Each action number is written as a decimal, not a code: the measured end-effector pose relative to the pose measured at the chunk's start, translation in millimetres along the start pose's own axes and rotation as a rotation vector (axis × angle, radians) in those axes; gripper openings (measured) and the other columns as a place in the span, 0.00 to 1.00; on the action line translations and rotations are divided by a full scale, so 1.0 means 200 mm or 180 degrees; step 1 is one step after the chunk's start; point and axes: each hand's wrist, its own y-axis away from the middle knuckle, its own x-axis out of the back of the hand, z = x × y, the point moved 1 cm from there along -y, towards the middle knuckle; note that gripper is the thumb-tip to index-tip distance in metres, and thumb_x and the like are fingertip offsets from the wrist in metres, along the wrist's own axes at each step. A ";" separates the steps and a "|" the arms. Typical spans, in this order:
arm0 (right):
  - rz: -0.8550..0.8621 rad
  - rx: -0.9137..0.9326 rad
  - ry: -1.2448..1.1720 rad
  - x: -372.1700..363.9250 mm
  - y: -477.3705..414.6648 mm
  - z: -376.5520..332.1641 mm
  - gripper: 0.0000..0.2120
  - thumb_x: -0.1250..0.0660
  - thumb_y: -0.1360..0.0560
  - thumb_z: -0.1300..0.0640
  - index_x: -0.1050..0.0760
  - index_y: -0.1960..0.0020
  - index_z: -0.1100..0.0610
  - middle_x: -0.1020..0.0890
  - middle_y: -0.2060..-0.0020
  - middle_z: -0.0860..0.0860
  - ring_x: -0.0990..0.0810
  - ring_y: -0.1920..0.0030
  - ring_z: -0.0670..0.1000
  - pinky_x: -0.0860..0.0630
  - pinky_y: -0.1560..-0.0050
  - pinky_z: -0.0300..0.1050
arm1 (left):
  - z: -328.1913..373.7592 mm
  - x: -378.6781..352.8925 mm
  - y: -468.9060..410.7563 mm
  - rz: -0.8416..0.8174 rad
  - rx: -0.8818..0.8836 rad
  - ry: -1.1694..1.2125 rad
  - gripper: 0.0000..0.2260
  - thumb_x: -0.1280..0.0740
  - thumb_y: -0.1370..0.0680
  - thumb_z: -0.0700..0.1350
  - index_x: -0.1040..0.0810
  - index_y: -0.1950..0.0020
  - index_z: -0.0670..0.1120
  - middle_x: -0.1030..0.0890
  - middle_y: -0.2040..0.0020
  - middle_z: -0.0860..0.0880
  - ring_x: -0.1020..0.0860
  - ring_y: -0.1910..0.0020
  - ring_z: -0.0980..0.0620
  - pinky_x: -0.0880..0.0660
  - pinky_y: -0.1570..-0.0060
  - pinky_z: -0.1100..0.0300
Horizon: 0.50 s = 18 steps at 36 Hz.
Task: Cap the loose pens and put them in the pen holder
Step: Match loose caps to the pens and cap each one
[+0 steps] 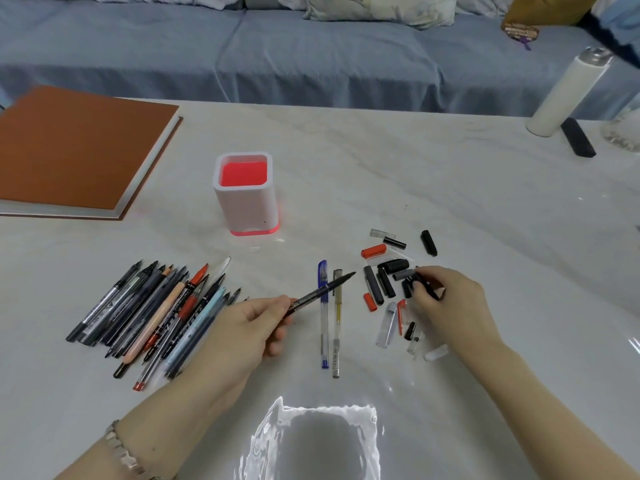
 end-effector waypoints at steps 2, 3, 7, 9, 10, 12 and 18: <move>0.0083 -0.0059 -0.0523 0.02 0.04 -0.04 0.09 0.38 0.26 0.60 0.21 0.51 0.51 0.19 0.58 0.44 0.23 0.60 0.38 0.27 0.61 0.28 | 0.00 0.00 0.01 -0.0128 -0.0053 -0.0150 0.13 0.40 0.22 0.46 0.18 0.56 0.42 0.29 0.72 0.52 0.35 0.75 0.58 0.35 0.71 0.66; 0.0058 -0.0088 -0.0777 0.03 0.05 -0.05 0.09 0.37 0.26 0.60 0.20 0.51 0.51 0.19 0.58 0.43 0.23 0.61 0.35 0.29 0.61 0.24 | 0.00 -0.01 0.02 -0.0194 -0.0102 -0.0204 0.13 0.40 0.22 0.46 0.17 0.56 0.43 0.29 0.73 0.54 0.35 0.75 0.58 0.36 0.71 0.66; -0.0216 -0.0386 -0.1883 0.04 0.13 -0.12 0.07 0.34 0.27 0.61 0.21 0.56 0.50 0.19 0.64 0.45 0.23 0.69 0.37 0.29 0.66 0.26 | -0.01 -0.01 0.04 -0.0317 -0.0317 -0.0426 0.12 0.41 0.22 0.43 0.18 0.56 0.44 0.29 0.75 0.55 0.35 0.76 0.60 0.35 0.73 0.68; -0.0277 -0.0591 -0.2292 0.05 0.16 -0.15 0.06 0.33 0.27 0.61 0.21 0.58 0.51 0.21 0.71 0.44 0.26 0.72 0.40 0.28 0.67 0.29 | -0.01 0.00 0.04 -0.0346 -0.0435 -0.0556 0.12 0.40 0.22 0.42 0.18 0.56 0.41 0.28 0.76 0.55 0.34 0.77 0.59 0.34 0.74 0.69; -0.0344 -0.0686 -0.2463 0.05 0.17 -0.17 0.06 0.33 0.28 0.62 0.21 0.59 0.52 0.23 0.74 0.43 0.28 0.73 0.42 0.29 0.67 0.32 | -0.01 0.00 0.05 -0.0363 -0.0495 -0.0616 0.11 0.40 0.22 0.42 0.19 0.56 0.40 0.28 0.76 0.55 0.34 0.77 0.59 0.34 0.74 0.69; -0.0517 -0.0827 -0.2731 0.06 0.19 -0.19 0.07 0.34 0.28 0.62 0.20 0.59 0.53 0.27 0.78 0.43 0.32 0.74 0.43 0.32 0.65 0.36 | -0.01 0.01 0.05 -0.0386 -0.0565 -0.0637 0.11 0.40 0.22 0.41 0.19 0.56 0.39 0.28 0.75 0.55 0.33 0.76 0.58 0.33 0.75 0.69; -0.0735 -0.0812 -0.3304 0.07 0.20 -0.27 0.09 0.37 0.31 0.55 0.18 0.60 0.56 0.33 0.75 0.46 0.38 0.72 0.45 0.40 0.71 0.35 | -0.01 0.01 0.07 -0.0463 -0.0648 -0.0711 0.12 0.40 0.22 0.41 0.18 0.59 0.43 0.27 0.74 0.53 0.32 0.75 0.56 0.32 0.74 0.67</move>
